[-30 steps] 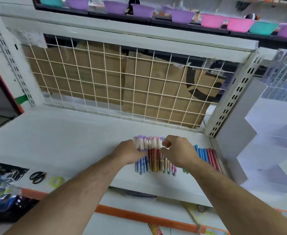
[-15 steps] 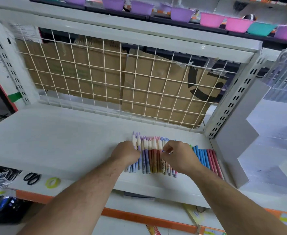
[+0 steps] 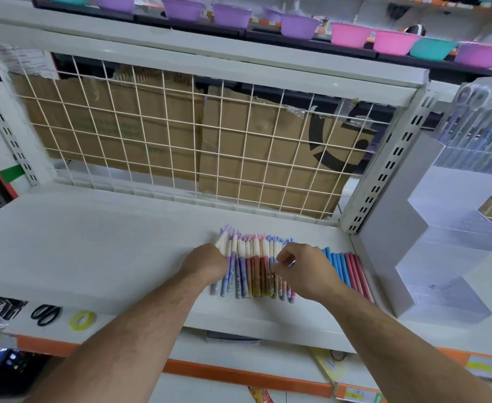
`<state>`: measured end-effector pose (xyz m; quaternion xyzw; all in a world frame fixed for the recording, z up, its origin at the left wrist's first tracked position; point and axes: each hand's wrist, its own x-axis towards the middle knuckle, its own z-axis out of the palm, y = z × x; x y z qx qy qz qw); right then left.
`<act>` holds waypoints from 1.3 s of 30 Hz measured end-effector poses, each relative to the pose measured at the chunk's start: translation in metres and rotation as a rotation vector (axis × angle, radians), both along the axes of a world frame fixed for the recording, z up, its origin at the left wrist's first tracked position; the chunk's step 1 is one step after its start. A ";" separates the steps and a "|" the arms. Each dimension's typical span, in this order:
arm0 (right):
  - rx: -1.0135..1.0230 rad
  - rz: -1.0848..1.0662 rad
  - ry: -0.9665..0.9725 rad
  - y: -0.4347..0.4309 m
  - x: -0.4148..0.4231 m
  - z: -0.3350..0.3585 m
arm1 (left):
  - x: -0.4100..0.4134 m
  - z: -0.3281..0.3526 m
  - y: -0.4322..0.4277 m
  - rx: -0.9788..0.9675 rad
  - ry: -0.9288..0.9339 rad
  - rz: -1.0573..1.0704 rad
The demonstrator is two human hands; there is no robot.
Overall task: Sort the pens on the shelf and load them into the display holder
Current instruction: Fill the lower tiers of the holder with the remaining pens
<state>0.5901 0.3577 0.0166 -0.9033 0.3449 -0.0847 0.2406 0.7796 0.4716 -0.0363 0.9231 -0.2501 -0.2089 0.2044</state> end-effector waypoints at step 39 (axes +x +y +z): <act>0.447 -0.231 -0.514 -0.058 -0.154 0.055 | -0.220 0.071 -0.087 -0.729 0.976 -0.482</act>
